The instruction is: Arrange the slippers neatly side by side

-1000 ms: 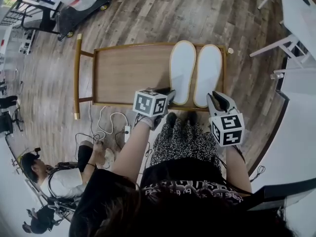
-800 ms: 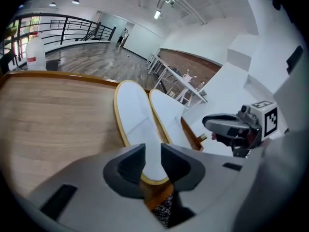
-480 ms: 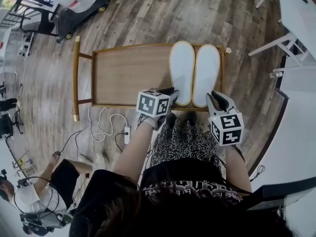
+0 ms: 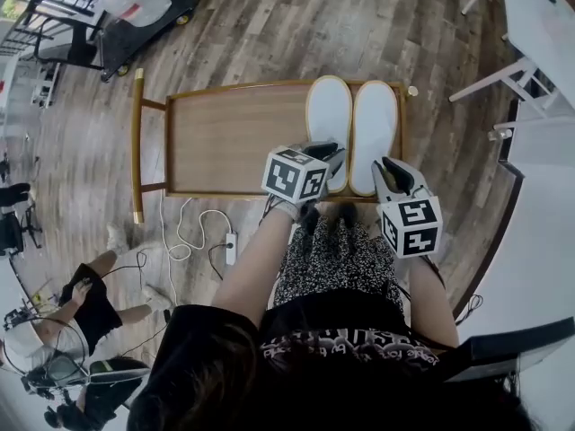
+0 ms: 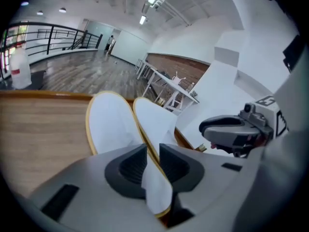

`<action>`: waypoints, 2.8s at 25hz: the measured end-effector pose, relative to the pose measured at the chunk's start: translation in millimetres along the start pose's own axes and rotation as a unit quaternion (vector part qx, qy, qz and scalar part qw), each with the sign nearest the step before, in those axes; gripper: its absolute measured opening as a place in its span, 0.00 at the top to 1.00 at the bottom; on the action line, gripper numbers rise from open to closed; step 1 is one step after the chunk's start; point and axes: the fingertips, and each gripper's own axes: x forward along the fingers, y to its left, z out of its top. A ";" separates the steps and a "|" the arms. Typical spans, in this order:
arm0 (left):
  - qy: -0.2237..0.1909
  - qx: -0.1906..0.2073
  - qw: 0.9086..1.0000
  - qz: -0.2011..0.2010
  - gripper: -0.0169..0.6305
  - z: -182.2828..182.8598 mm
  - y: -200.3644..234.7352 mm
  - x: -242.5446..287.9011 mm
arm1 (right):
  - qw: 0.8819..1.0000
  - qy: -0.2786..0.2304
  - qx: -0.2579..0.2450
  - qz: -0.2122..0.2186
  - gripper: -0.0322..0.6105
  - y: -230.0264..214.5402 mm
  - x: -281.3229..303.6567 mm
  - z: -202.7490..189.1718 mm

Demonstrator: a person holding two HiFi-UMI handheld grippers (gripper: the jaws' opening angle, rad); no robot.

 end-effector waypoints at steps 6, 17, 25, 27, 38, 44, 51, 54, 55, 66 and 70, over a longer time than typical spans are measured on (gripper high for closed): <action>0.051 -0.035 0.998 -0.014 0.89 -28.9 -1.9 15.1 | 1.000 0.004 0.001 -0.001 0.84 1.2 -3.3 -6.3; -0.184 0.042 0.981 -0.034 0.89 64.7 -47.0 -98.8 | 0.994 -0.109 0.011 0.002 0.92 -0.7 -36.5 58.9; -0.366 0.155 0.911 0.112 0.97 143.0 -58.1 -221.5 | 0.978 -0.207 -0.018 0.000 0.94 15.6 -66.3 135.4; -0.387 0.157 0.899 0.129 0.97 151.1 -56.4 -232.5 | 0.974 -0.224 -0.022 0.000 0.94 21.3 -69.0 148.7; -0.369 0.140 0.909 0.136 0.97 147.6 -45.2 -229.0 | 0.954 -0.293 -0.053 -0.014 0.95 34.0 -91.4 200.8; -0.366 0.157 0.906 0.142 0.97 154.9 -50.3 -229.9 | 0.952 -0.298 -0.063 -0.022 0.95 36.2 -96.4 200.9; -0.366 0.150 0.906 0.151 0.97 156.9 -47.4 -233.2 | 0.952 -0.296 -0.067 -0.031 0.95 32.8 -97.6 201.2; -0.365 0.149 0.906 0.151 0.97 156.6 -46.7 -232.9 | 0.953 -0.291 -0.074 -0.037 0.95 31.9 -96.8 199.8; -0.365 0.149 0.907 0.151 0.97 156.3 -46.9 -231.7 | 0.953 -0.290 -0.076 -0.039 0.95 31.2 -96.5 198.8; -0.358 0.150 0.910 0.146 0.97 153.0 -52.2 -223.9 | 0.954 -0.287 -0.073 -0.042 0.95 22.9 -100.8 191.7; -0.357 0.151 0.910 0.146 0.97 151.8 -56.6 -223.4 | 0.955 -0.285 -0.071 -0.039 0.95 21.0 -104.1 188.5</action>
